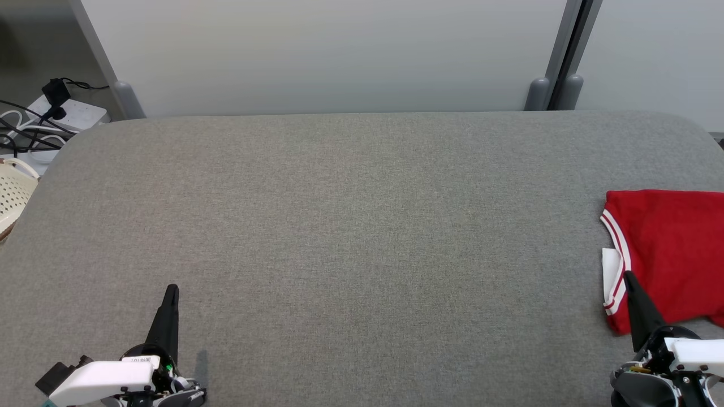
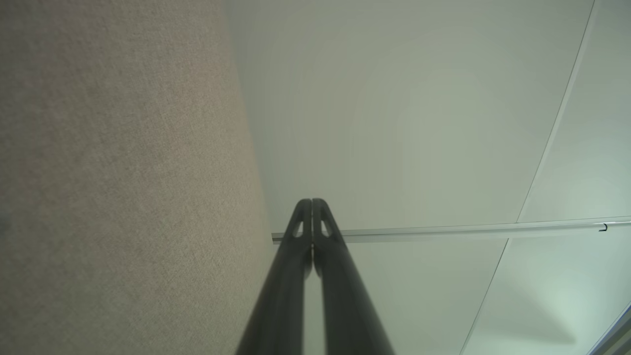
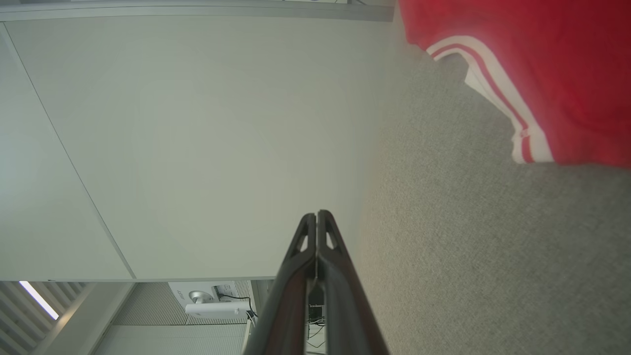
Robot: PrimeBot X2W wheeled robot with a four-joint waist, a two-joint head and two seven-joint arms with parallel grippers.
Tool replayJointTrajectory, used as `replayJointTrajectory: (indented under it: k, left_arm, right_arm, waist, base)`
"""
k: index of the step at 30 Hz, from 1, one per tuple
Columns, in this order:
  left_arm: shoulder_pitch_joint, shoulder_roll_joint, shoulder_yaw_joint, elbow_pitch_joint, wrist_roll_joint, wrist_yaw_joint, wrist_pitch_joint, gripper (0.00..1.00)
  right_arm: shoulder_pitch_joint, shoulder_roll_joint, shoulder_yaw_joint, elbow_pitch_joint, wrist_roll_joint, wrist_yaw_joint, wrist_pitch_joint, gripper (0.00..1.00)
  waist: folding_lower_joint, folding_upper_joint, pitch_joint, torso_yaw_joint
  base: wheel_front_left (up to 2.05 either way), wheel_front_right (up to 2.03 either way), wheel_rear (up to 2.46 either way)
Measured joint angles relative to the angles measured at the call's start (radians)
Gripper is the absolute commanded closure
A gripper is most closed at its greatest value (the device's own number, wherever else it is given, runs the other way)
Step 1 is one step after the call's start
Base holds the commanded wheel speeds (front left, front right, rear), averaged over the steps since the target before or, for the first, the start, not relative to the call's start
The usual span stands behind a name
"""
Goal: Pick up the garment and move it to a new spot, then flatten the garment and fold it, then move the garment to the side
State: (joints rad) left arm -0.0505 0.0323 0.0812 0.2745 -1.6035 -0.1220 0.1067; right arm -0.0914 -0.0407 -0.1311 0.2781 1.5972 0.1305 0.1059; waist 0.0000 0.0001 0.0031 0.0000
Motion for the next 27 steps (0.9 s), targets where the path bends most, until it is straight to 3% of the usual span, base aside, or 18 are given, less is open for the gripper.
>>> replayJointTrajectory:
  k: [27]
  left_arm:
    - [0.000, 0.000, 0.000, 0.000, 0.000, 0.000, 0.000, 1.00]
  right_arm:
    - [0.000, 0.000, 0.000, 0.000, 0.000, 0.000, 0.000, 1.00]
  waist:
    - [-0.0001, 0.0000, 0.000, 0.000]
  base:
    - [0.00, 0.00, 0.00]
